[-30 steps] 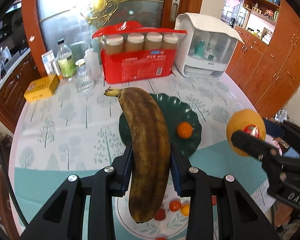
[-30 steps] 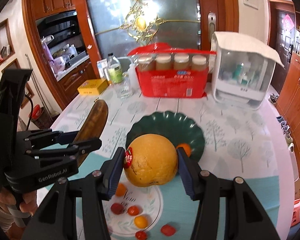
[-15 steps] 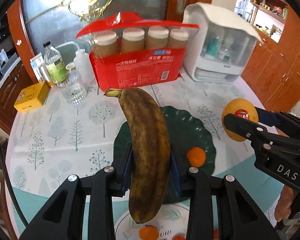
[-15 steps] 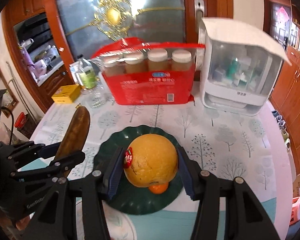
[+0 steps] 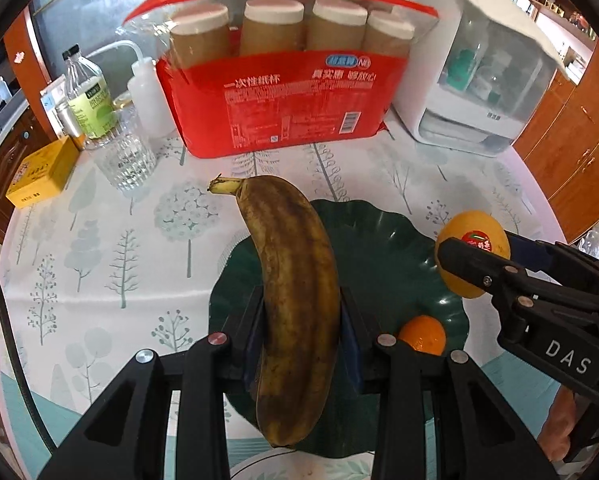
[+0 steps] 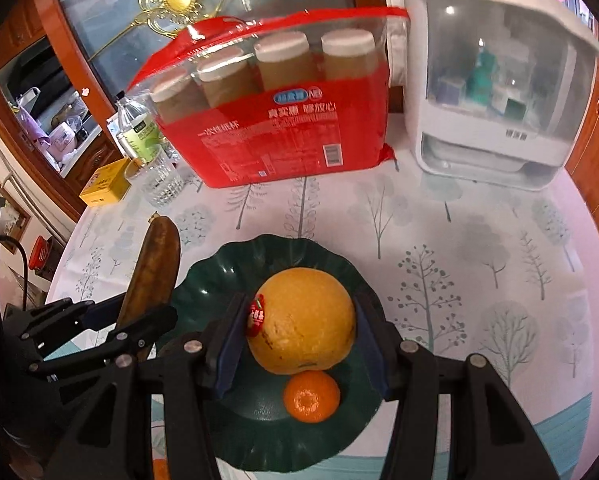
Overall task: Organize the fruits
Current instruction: 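Lift both fruits and carry them over the green plate, then lower the banana and grapefruit onto the green plate and open both tools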
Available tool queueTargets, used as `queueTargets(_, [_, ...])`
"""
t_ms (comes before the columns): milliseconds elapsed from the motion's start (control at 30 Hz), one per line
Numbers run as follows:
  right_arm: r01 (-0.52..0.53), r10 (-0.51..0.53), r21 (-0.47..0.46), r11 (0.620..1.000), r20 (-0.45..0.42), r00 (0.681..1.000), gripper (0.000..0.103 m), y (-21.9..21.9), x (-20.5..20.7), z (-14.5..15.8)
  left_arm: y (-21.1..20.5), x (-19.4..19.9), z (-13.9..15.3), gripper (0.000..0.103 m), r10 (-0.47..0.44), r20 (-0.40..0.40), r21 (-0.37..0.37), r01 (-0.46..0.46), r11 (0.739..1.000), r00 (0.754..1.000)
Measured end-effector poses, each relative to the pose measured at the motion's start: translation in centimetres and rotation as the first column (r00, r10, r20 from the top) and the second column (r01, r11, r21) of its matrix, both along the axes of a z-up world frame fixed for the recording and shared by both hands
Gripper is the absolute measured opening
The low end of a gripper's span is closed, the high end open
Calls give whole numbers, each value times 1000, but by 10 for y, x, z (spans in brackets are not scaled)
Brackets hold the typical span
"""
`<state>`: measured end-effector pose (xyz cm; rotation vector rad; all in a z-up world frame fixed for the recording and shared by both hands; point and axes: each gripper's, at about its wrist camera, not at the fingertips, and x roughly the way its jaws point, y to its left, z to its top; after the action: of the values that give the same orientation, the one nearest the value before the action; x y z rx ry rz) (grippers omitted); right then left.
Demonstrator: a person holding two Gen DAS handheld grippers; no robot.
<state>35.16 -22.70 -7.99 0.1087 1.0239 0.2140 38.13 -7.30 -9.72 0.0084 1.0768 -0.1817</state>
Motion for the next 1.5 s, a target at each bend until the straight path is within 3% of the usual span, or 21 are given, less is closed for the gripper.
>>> queueTargets(467, [-2, 6, 32, 999, -117, 993, 53, 2, 17, -52, -5, 18, -39, 33, -5, -69, -4, 4, 1000, 998])
queueTargets(733, [1, 4, 29, 1000, -166, 986, 53, 4, 24, -70, -6, 24, -42, 34, -21, -53, 10, 22, 1000, 998])
queueTargets(867, [-7, 10, 17, 1000, -178, 984, 54, 6, 24, -75, -8, 24, -33, 42, -34, -10, 8, 34, 999, 999])
queueTargets(1033, [15, -10, 30, 999, -155, 988, 54, -1, 26, -71, -2, 26, -26, 71, -12, 9, 8, 12, 1000, 1000])
queueTargets(1100, [11, -5, 39, 999, -154, 988, 54, -2, 27, -71, 0, 26, -26, 75, -2, 7, 2, 2, 1000, 1000])
queueTargets(1500, [-9, 13, 31, 999, -150, 989, 54, 4, 22, -70, 12, 21, -31, 81, 30, -37, -6, -30, 1000, 999])
